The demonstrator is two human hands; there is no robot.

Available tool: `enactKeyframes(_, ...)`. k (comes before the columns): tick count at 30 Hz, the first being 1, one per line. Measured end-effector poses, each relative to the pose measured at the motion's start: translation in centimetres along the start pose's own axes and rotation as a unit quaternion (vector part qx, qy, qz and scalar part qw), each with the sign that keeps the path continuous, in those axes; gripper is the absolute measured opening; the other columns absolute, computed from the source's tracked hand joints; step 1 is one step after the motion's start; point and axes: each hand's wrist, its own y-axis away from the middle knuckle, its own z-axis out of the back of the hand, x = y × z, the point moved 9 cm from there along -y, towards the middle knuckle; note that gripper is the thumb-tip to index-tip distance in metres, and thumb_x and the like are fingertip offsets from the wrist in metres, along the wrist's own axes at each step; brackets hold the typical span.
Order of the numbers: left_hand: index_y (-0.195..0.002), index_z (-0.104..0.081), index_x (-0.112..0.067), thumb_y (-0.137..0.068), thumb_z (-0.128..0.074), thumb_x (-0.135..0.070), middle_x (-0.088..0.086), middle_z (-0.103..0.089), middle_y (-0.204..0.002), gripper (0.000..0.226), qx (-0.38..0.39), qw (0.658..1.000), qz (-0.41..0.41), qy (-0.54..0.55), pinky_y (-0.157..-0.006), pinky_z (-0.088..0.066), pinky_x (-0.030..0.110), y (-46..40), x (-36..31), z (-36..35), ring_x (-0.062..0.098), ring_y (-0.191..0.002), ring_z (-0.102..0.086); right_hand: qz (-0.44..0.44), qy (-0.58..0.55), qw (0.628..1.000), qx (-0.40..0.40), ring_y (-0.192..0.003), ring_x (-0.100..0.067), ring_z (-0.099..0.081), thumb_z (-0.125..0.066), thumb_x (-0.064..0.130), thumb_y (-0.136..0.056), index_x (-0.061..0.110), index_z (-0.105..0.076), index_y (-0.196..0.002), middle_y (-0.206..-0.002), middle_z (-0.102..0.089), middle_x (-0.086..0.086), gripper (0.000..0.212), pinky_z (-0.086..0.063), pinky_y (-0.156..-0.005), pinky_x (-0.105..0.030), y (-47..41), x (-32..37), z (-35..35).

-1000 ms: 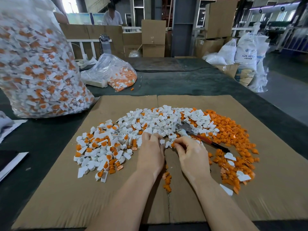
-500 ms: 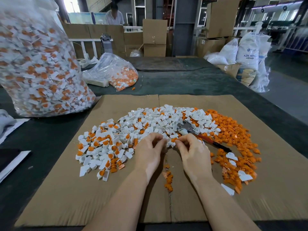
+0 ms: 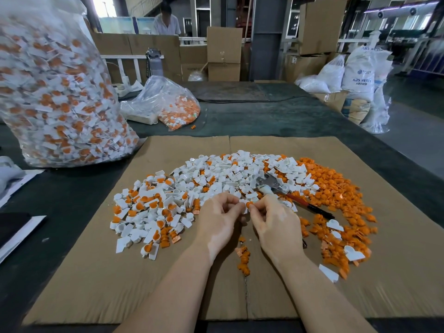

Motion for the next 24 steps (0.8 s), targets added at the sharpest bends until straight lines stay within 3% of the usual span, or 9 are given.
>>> enactKeyframes(2, -0.084, -0.064, -0.014, -0.089, -0.062, -0.014, -0.003, -0.067, -0.063, 0.005, 0.005, 1.000, -0.006, -0.011, -0.056, -0.048, 0.013, 0.0, -0.1, -0.1, 0.002, -0.055, -0.063, 0.003, -0.001, 1.000, 0.013, -0.061, -0.019, -0.056, -0.064, 0.016, -0.087, 0.007, -0.059, -0.076, -0.065, -0.062, -0.004, 0.015, -0.043, -0.055, -0.030, 0.0, 0.0, -0.3)
enactKeyframes(4, -0.085, -0.064, -0.012, -0.090, -0.062, -0.013, -0.002, -0.067, -0.064, 0.005, 0.007, 1.000, -0.009, -0.017, -0.055, -0.047, 0.012, 0.0, -0.2, -0.1, 0.001, -0.055, -0.063, -0.003, -0.012, 1.000, 0.023, -0.063, -0.019, -0.057, -0.062, 0.018, -0.088, 0.007, -0.060, -0.077, -0.067, -0.063, -0.003, 0.015, -0.042, -0.057, -0.029, 0.0, -0.2, -0.5)
enactKeyframes(8, -0.087, -0.064, -0.014, -0.092, -0.059, -0.016, 0.004, -0.069, -0.075, 0.008, -0.011, 0.999, -0.014, -0.043, -0.070, -0.052, 0.029, -0.2, -0.3, 0.1, 0.016, -0.073, -0.067, -0.013, -0.059, 0.998, 0.024, -0.067, -0.014, -0.057, -0.065, 0.022, -0.087, 0.011, -0.064, -0.081, -0.070, -0.065, 0.002, 0.013, -0.042, -0.059, -0.025, -0.1, -0.4, -0.3)
enactKeyframes(10, -0.087, -0.063, -0.018, -0.093, -0.056, -0.017, 0.001, -0.067, -0.078, 0.009, -0.024, 0.997, -0.020, -0.064, -0.071, -0.048, 0.026, -0.4, -0.4, 0.4, 0.016, -0.077, -0.066, -0.025, -0.099, 0.994, 0.028, -0.069, -0.011, -0.056, -0.068, 0.023, -0.084, 0.014, -0.065, -0.088, -0.072, -0.062, 0.006, 0.010, -0.046, -0.063, -0.025, -0.1, -0.5, -0.3)
enactKeyframes(15, -0.084, -0.061, -0.025, -0.093, -0.056, -0.018, -0.004, -0.066, -0.074, 0.013, -0.022, 0.997, -0.025, -0.072, -0.070, -0.049, 0.024, -0.3, -0.4, 0.5, 0.007, -0.071, -0.065, -0.011, -0.133, 0.990, 0.035, -0.077, -0.015, -0.055, -0.070, 0.013, -0.082, 0.016, -0.065, -0.109, -0.078, -0.058, 0.002, 0.028, -0.051, -0.072, -0.036, -0.2, -0.3, -0.1)
enactKeyframes(24, -0.094, -0.066, -0.016, -0.093, -0.056, -0.021, 0.003, -0.069, -0.080, 0.011, -0.011, 0.997, -0.016, -0.076, -0.082, -0.052, 0.043, -0.3, -0.3, 0.3, 0.019, -0.080, -0.066, 0.021, -0.115, 0.993, 0.029, -0.078, -0.010, -0.054, -0.068, 0.009, -0.083, 0.014, -0.069, -0.105, -0.089, -0.062, 0.003, 0.023, -0.050, -0.074, -0.030, -0.2, 0.4, 0.2)
